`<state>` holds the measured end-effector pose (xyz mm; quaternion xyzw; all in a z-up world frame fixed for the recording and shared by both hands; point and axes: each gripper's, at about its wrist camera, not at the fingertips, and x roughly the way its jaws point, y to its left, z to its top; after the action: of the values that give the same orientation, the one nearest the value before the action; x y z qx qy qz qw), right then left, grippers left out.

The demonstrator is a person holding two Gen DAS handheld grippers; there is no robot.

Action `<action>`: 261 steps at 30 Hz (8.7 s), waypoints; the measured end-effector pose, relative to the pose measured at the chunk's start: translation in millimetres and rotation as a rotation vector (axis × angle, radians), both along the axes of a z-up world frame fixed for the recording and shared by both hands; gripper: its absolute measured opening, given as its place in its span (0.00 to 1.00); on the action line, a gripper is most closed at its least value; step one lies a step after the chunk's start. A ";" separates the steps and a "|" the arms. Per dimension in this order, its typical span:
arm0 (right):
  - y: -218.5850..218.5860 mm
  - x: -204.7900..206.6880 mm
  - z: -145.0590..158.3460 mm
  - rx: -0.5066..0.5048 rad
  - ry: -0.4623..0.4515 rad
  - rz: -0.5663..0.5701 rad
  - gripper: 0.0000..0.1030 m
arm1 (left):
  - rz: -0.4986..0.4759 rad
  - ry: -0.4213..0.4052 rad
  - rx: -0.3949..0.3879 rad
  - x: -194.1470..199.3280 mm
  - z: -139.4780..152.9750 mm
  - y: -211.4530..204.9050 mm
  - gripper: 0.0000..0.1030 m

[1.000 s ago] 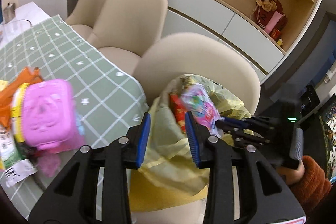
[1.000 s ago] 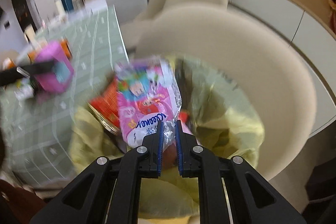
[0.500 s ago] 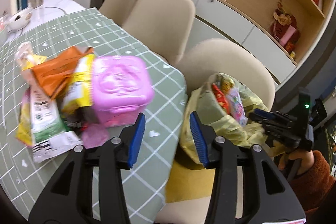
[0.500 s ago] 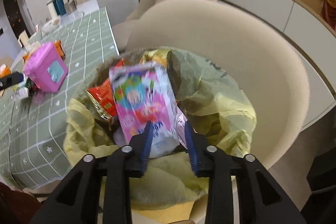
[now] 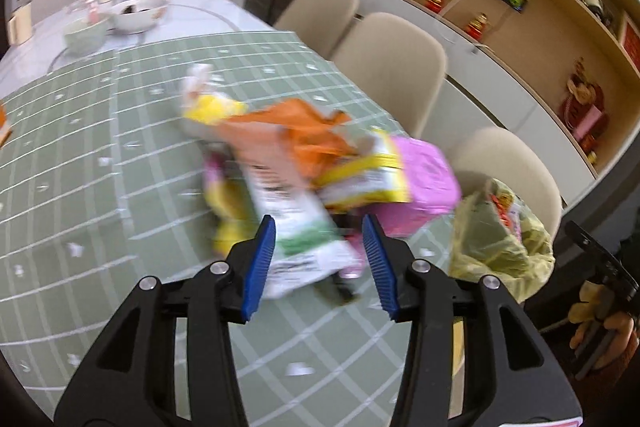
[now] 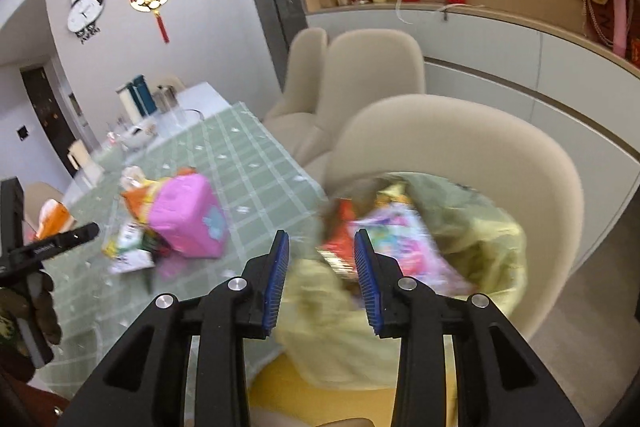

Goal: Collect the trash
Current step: 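Open the left gripper over the bin while the right gripper releases the pink cartoon packet, then move the left gripper to the orange bag while the right gripper approaches the green milk carton, then grasp the orange bag with the left gripper while the right gripper grasps the green milk carton, then carry the orange bag and milk carton over the bin with both grippers, then release the orange bag into the bin while the right gripper releases the milk carton, then move both grippers back over the table toward the remaining packets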

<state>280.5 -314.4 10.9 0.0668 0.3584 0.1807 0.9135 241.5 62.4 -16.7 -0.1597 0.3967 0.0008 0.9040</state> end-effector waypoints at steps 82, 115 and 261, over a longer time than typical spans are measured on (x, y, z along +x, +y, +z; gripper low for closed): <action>343.7 41.1 -90.3 -0.160 0.260 0.170 0.52 | 0.032 0.153 -0.204 -89.5 -67.4 210.3 0.44; 305.5 12.0 -25.6 -0.006 0.203 0.168 0.34 | -0.002 0.184 -0.209 -81.3 -72.7 215.3 0.50; -18.7 -14.3 -16.6 -0.006 0.070 -0.193 0.55 | -0.264 0.052 0.056 1.0 5.2 -111.3 0.51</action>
<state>266.2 -333.1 -5.6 0.1046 0.3824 0.0884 0.9138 242.6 -49.0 -11.5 -0.0808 0.4374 -0.1026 0.8897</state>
